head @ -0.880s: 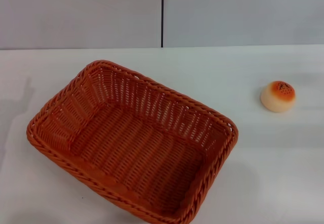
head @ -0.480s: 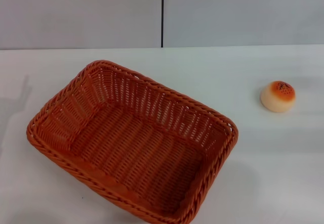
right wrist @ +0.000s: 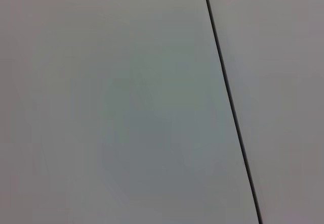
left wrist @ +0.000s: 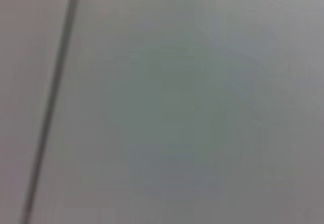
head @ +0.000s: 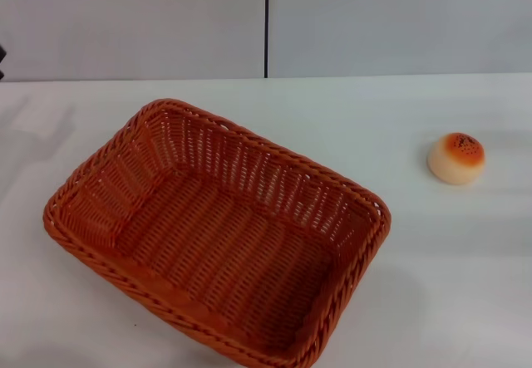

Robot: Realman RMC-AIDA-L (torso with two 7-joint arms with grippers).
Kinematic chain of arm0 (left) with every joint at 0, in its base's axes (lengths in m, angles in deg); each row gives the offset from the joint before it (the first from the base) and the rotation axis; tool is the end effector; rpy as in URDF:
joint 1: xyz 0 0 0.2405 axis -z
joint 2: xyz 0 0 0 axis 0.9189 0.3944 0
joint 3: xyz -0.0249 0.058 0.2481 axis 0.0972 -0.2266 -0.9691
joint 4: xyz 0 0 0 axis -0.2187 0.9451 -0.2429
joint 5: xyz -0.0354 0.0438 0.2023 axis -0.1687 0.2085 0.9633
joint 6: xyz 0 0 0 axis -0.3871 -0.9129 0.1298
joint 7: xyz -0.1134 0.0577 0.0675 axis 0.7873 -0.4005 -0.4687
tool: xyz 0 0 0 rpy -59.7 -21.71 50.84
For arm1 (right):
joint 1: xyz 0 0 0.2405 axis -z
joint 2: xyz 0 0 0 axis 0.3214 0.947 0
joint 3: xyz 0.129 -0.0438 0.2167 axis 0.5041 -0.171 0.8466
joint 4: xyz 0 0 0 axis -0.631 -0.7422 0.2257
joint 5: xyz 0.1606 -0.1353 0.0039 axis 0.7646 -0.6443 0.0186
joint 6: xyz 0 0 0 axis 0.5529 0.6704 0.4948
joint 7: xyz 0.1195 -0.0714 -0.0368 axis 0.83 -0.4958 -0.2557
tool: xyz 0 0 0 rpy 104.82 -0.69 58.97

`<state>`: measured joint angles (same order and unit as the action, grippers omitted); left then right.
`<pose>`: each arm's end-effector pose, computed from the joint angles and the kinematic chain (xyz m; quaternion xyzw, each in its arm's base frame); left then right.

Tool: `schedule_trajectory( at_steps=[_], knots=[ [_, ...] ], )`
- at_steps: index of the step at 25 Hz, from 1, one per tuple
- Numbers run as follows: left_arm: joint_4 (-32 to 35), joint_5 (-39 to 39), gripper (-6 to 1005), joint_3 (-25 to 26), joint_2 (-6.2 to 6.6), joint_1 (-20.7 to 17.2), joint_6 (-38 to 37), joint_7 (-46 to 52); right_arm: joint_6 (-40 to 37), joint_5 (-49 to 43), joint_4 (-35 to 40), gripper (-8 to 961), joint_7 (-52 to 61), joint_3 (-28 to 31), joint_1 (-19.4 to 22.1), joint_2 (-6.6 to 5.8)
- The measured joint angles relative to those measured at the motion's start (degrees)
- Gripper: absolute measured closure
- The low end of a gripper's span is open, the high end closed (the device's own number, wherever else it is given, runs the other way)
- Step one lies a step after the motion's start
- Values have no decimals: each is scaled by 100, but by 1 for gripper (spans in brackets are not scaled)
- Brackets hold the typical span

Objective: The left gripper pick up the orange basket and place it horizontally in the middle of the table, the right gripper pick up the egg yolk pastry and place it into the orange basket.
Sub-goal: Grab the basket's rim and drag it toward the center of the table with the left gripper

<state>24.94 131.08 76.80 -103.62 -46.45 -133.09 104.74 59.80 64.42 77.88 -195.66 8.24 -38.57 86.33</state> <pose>-0.3632 0.2907 0.0727 -0.7190 -0.2407 -0.3833 0.5274 0.3656 0.3045 0.0796 -0.6612 0.2528 0.3961 0.5848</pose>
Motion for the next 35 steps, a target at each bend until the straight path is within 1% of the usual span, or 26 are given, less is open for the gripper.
schedule_trajectory(
  at_steps=[1,2,3,4,5,6,9,10,11,12,13,14,15,16,17,18,20,21,23,25,26,27,28,30,31,35],
  knots=[
    [738,1,159,-634,0,48,193,878,-108,-18,25,379,1,-28,-55,-23],
    [738,1,160,-634,0,48,193,878,-108,-18,25,379,1,-28,-55,-23],
    [1130,3,160,-972,-3,54,287,1368,-155,-39,33,379,3,-60,-93,-36],
    [1645,14,160,-1436,-4,39,379,1948,-155,-39,33,379,3,-60,-93,-36],
    [1933,21,160,-1672,0,18,434,2288,-158,-53,37,380,5,-78,-97,-37],
    [2696,123,160,-2181,11,-76,524,3092,-159,-71,44,380,8,-99,-79,-26],
    [2696,123,160,-2181,11,-76,524,3092,-146,-70,30,380,24,-100,-53,-3],
    [3441,376,160,-2487,18,-162,557,3696,-131,-68,18,380,54,-99,-43,4],
    [4983,1298,161,-2684,41,-231,435,4768,-111,-68,-23,380,149,-97,-27,14],
    [4983,1298,161,-2684,41,-231,435,4768,-107,-61,-60,380,192,-83,-24,20],
    [5581,1794,161,-2695,102,-216,258,5260,-102,-45,-107,380,209,-64,-19,29],
    [5919,2082,161,-2705,160,-193,95,5554,-88,-10,-176,380,221,-40,-18,34],
    [5919,2082,161,-2705,160,-193,95,5554,-74,30,-247,380,227,-22,-20,38],
    [6496,2629,161,-2766,263,-129,-322,6092,-65,66,-300,380,228,-20,-27,38],
    [6496,2629,163,-2766,263,-129,-322,6092,-65,66,-300,380,228,-20,-27,38],
    [6799,2917,165,-2812,311,-85,-569,6328,-65,108,-392,380,229,-19,-60,39],
    [7288,3422,170,-2914,344,6,-1074,6660,-82,110,-431,380,229,-17,-77,40],
    [7684,3915,172,-3009,330,117,-1618,6875,-97,112,-494,380,228,3,-110,41],
    [7794,4056,175,-3035,318,157,-1782,6917,-98,115,-527,380,228,30,-136,43],
    [8015,4425,177,-3111,265,299,-2279,7019,-98,116,-535,380,228,38,-145,42],
    [8167,4718,178,-3213,207,412,-2656,7093,-102,117,-569,380,219,43,-166,43],
    [8167,4718,179,-3213,207,412,-2656,7093,-102,117,-569,380,219,43,-166,43],
    [8313,4920,181,-3348,136,456,-2831,7192,-128,118,-620,380,203,43,-192,43],
    [8360,4955,183,-3406,109,460,-2852,7249,-150,118,-635,380,200,43,-202,43],
    [8412,4979,184,-3558,78,470,-2877,7415,-191,120,-648,380,195,42,-216,43],
    [8416,4978,189,-3800,52,493,-2889,7656,-209,122,-665,379,190,41,-220,43]
  ],
)
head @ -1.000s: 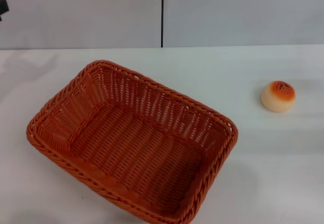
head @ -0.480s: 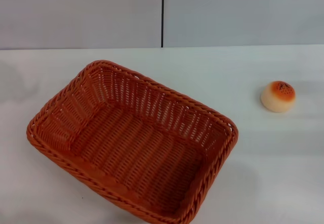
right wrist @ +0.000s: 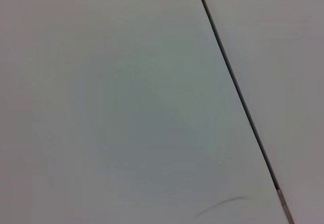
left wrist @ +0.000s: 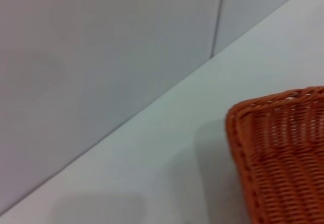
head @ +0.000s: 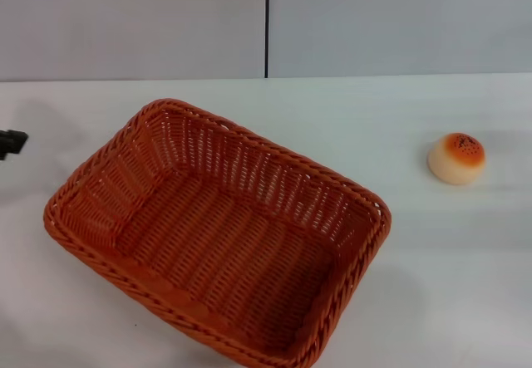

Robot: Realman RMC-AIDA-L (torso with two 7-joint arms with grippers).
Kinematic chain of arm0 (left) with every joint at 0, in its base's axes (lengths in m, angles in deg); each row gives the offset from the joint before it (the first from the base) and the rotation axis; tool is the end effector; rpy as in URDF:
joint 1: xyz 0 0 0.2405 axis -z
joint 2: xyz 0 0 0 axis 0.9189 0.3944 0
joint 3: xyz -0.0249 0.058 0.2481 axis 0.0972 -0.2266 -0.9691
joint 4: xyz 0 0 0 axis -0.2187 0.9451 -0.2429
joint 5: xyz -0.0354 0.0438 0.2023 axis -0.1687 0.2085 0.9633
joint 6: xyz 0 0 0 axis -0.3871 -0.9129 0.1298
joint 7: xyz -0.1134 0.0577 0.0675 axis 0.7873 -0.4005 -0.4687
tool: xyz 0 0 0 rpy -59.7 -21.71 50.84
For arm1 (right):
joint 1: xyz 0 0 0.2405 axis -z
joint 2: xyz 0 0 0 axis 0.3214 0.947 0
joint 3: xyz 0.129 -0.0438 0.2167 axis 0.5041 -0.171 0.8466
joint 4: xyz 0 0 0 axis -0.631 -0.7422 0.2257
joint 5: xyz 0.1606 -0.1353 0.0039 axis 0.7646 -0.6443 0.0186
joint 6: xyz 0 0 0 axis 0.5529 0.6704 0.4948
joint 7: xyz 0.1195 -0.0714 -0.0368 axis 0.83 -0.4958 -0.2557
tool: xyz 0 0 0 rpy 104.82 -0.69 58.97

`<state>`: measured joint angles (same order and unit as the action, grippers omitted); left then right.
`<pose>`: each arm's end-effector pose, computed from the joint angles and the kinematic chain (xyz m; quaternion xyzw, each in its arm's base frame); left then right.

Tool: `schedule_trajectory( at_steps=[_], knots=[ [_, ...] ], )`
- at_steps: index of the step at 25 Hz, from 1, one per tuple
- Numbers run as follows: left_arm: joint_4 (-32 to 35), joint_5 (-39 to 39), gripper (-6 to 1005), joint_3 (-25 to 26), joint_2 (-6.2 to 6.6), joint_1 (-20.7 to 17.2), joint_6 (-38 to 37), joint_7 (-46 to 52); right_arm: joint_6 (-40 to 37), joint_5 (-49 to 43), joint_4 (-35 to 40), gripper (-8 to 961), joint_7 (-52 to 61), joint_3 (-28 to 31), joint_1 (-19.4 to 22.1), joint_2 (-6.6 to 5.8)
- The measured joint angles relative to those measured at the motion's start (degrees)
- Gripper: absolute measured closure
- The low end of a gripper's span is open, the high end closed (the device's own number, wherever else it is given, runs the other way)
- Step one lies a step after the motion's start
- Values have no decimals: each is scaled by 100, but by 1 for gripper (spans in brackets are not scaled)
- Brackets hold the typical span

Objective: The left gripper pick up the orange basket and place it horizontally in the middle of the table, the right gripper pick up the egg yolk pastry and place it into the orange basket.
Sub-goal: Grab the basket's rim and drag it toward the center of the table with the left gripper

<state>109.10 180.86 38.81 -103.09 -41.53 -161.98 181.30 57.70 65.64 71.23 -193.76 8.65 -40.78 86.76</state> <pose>-0.2184 0.2930 0.1647 -0.9040 -0.3056 0.0954 0.2833 0.3604 0.3118 0.0513 -0.6399 0.3160 0.4268 0.5554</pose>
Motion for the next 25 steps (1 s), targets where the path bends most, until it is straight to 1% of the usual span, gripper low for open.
schedule_trajectory(
  at_steps=[1,2,4,5,6,7,8,9,11,12,13,15,16,17,20,21,22,25],
  knots=[
    [-3,-2,191,-256,-37,30,1,198,-2,1,-2,379,-7,0,4,0],
    [-3,-2,192,-256,-37,30,1,198,-2,1,-2,379,-7,0,4,0],
    [-25,3,195,-798,-60,39,37,527,-4,2,-3,379,-11,0,17,0],
    [-25,3,196,-798,-60,39,37,527,-5,2,-4,379,-12,0,23,0],
    [-30,24,197,-1130,-74,36,96,754,-7,2,-3,379,-12,0,37,0],
    [-30,24,198,-1130,-74,36,96,754,-7,2,-3,379,-12,0,37,0],
    [-32,28,199,-1356,-93,39,161,957,-7,2,-3,379,-13,0,51,0],
    [-32,28,201,-1356,-93,39,161,957,-7,2,-3,379,-13,0,51,0],
    [-53,30,203,-1617,-106,46,295,1249,-10,2,-3,379,-14,0,71,0],
    [-53,30,204,-1617,-106,46,295,1249,-10,2,-3,379,-14,0,71,0],
    [-112,33,206,-1773,-108,46,377,1414,-12,2,-6,379,-15,0,85,0],
    [-148,33,208,-1844,-111,43,431,1489,-13,2,-9,379,-16,0,90,0],
    [-244,42,210,-2035,-117,4,622,1634,-18,2,-12,379,-16,0,94,0],
    [-244,42,211,-2035,-117,4,622,1634,-18,2,-12,379,-16,0,94,0],
    [-341,73,214,-2328,-119,-68,952,1754,-47,2,-12,379,-23,0,96,0],
    [-368,75,216,-2521,-119,-146,1245,1790,-119,2,-12,378,-27,-2,96,0],
    [-368,75,217,-2521,-119,-146,1245,1790,-119,2,-12,378,-27,-2,96,0],
    [-423,56,221,-2803,-119,-249,1642,1817,-263,2,-12,378,-29,-10,95,0]
  ],
)
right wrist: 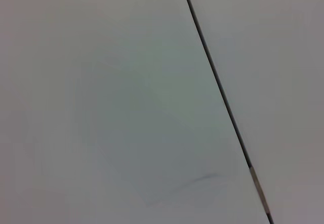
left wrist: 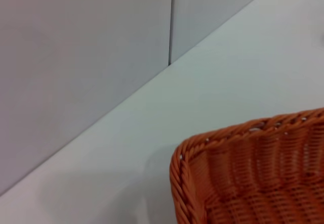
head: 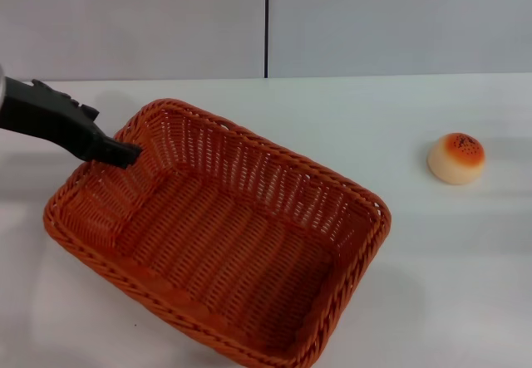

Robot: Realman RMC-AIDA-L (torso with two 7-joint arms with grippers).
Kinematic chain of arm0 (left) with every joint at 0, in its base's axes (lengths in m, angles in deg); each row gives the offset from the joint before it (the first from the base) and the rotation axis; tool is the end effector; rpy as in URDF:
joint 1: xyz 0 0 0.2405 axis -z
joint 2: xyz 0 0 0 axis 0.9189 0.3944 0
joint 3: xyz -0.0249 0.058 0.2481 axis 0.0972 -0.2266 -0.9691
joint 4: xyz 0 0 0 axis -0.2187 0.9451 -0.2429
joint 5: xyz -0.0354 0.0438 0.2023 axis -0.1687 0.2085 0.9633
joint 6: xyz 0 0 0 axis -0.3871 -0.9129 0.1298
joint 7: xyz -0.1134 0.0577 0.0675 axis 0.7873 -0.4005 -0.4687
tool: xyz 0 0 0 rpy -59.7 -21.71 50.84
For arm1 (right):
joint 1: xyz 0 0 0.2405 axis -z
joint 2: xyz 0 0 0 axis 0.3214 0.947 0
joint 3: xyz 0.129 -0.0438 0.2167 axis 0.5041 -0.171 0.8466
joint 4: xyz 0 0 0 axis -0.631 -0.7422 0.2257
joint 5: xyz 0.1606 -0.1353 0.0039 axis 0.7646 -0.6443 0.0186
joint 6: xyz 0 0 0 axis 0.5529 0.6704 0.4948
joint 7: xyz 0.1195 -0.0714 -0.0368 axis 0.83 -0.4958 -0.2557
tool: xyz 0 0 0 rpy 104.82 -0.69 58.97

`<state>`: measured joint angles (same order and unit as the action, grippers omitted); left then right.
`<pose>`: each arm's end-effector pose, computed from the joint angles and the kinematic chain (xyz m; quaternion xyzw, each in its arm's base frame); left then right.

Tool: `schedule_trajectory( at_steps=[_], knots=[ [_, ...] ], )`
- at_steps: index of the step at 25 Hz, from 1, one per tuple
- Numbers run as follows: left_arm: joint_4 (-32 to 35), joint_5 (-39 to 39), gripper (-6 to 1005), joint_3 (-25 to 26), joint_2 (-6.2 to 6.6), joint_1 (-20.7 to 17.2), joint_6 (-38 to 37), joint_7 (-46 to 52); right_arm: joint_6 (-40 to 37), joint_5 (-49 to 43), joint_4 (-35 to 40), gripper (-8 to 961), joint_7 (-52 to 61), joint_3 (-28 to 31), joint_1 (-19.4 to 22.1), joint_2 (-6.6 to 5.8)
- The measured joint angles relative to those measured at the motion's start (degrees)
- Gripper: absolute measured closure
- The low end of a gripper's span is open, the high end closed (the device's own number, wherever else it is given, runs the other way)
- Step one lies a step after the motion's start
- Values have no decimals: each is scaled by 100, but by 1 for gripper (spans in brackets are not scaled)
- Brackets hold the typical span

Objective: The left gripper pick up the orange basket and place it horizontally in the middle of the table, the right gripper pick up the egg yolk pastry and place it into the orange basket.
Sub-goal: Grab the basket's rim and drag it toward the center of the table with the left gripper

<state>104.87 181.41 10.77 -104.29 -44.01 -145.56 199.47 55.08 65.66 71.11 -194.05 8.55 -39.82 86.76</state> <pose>-0.1846 0.3212 0.0782 -0.9095 -0.3129 0.1095 0.2510 0.3716 0.3065 0.0486 -0.6358 0.3362 0.4053 0.5643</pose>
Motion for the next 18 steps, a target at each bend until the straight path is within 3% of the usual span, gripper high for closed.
schedule_trajectory(
  at_steps=[18],
  knots=[
    [-1146,150,243,-404,8,48,1119,-206,30,-17,0,379,-10,-47,103,9]
  ],
)
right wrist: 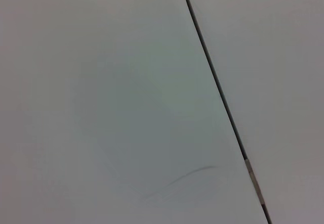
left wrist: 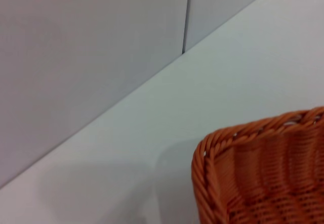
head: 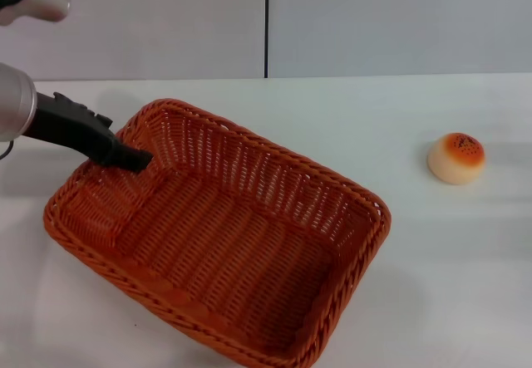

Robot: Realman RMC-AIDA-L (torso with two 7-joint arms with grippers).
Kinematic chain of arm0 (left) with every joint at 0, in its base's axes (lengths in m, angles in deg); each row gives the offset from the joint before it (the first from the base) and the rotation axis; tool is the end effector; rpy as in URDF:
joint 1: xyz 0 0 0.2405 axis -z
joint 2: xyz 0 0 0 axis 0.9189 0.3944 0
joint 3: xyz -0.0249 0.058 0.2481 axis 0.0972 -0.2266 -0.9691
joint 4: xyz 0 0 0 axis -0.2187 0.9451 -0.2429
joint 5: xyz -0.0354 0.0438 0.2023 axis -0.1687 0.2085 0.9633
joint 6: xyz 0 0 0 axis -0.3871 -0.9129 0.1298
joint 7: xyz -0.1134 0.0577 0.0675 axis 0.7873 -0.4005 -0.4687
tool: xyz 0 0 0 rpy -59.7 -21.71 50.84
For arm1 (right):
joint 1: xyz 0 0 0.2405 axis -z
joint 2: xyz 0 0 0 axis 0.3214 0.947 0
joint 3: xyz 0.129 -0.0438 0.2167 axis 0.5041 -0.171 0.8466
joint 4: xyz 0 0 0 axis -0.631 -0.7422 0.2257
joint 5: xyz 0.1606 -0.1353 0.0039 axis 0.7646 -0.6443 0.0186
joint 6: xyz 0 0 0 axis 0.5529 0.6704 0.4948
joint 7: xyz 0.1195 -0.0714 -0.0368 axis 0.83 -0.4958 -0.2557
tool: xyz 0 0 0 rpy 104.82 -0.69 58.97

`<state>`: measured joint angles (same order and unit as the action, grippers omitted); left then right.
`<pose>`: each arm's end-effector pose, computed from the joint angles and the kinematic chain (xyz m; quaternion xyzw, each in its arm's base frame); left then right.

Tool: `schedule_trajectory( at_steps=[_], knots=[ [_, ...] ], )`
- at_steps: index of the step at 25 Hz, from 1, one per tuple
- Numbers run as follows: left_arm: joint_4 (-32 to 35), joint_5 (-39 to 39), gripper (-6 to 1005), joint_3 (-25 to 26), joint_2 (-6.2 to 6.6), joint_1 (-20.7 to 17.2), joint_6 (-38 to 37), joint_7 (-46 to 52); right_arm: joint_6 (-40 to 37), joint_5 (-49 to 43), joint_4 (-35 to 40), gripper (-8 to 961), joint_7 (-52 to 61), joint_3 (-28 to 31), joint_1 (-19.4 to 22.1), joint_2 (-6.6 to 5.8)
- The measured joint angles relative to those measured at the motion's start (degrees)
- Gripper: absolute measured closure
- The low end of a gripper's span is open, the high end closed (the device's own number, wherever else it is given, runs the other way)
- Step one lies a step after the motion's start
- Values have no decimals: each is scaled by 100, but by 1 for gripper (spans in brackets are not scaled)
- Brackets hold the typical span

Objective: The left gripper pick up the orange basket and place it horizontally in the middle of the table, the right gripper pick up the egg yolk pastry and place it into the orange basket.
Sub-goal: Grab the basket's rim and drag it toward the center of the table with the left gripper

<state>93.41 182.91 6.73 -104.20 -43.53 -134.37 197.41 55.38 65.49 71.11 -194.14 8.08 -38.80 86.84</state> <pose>-0.2099 0.3414 0.0482 -0.9058 -0.3188 0.1168 0.2536 0.3752 0.2998 0.0467 -0.6374 0.3394 0.4006 0.5639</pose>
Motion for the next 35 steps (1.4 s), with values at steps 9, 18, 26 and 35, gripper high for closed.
schedule_trajectory(
  at_steps=[9,18,26,35],
  knots=[
    [-229,460,255,-46,1,33,-57,-8,37,-18,0,379,0,3,46,0],
    [-504,670,266,-227,-8,151,-92,33,-3,-37,-79,380,-44,-4,14,-1],
    [-476,715,276,-364,-17,356,-462,55,-6,-37,-88,380,-48,-4,26,0],
    [-484,903,287,-711,-37,603,-673,133,16,-37,-133,379,-52,-4,36,0]
  ],
)
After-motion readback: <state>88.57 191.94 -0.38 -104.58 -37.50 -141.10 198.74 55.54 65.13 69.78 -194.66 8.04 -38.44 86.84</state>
